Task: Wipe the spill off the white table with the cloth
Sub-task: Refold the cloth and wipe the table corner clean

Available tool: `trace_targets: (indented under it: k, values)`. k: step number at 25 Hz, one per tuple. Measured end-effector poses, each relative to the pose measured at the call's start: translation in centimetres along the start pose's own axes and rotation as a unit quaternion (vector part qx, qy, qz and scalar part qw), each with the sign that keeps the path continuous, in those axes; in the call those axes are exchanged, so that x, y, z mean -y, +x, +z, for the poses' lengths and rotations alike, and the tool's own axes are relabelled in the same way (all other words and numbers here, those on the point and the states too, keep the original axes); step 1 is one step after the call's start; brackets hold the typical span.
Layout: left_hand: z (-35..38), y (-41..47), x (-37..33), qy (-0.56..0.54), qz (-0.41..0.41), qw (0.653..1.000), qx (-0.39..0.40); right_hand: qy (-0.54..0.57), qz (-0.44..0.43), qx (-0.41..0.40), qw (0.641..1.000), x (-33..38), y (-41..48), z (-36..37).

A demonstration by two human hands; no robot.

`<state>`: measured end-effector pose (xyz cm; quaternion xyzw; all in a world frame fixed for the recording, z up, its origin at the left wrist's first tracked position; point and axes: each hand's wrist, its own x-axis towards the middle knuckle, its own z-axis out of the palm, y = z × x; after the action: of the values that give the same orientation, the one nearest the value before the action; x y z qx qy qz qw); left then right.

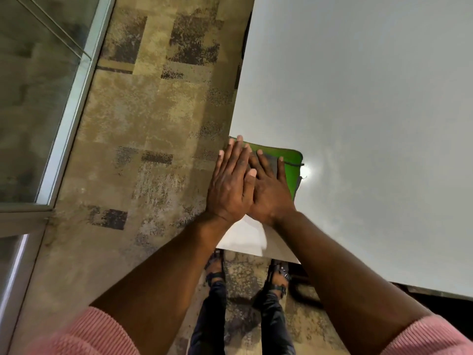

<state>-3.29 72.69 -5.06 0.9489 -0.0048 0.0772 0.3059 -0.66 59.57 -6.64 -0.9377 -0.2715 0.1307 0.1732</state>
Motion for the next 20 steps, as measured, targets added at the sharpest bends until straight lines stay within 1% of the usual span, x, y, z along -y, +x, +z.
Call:
trace_targets:
  k: [1,2,4,6,8,10,13,18,19,20]
  values:
    - [-0.1,-0.6,-0.7,0.003,-0.008,1.0,0.008,0.032,-0.003,-0.017,0.999,-0.4,-1.3,-0.6]
    - [0.1,-1.0,-1.2,0.013,-0.021,0.999,0.02,0.044,0.007,-0.051,0.998,-1.3,-2.4,-1.2]
    - [1.1,-1.6,-2.4,0.064,-0.054,0.994,0.068,0.047,0.077,-0.115,0.989,-4.1,-4.4,-2.4]
    - [2.6,-1.3,-3.3,0.13,-0.092,0.978,0.135,0.081,0.14,-0.126,0.979,-6.5,-5.5,-3.2]
    - [4.1,-0.4,-3.6,0.17,-0.126,0.962,0.172,0.125,0.148,-0.116,0.974,-7.3,-5.6,-3.3]
    - [5.1,0.5,-3.4,0.185,-0.138,0.96,0.159,0.13,0.14,-0.108,0.976,-7.5,-5.3,-2.8]
    - [5.6,2.7,-2.6,0.198,-0.132,0.965,0.114,0.064,0.128,-0.109,0.984,-7.9,-4.9,-1.8]
    - [5.6,10.5,-0.8,0.218,-0.147,0.961,0.09,0.02,0.128,-0.153,0.98,-8.5,-4.5,-0.4]
    - [5.8,12.2,-0.8,0.209,-0.158,0.962,0.077,0.016,0.13,-0.158,0.979,-8.5,-4.4,-0.3]
    - [5.9,13.9,-0.8,0.175,-0.176,0.967,0.063,0.014,0.131,-0.161,0.978,-8.5,-4.5,-0.2]
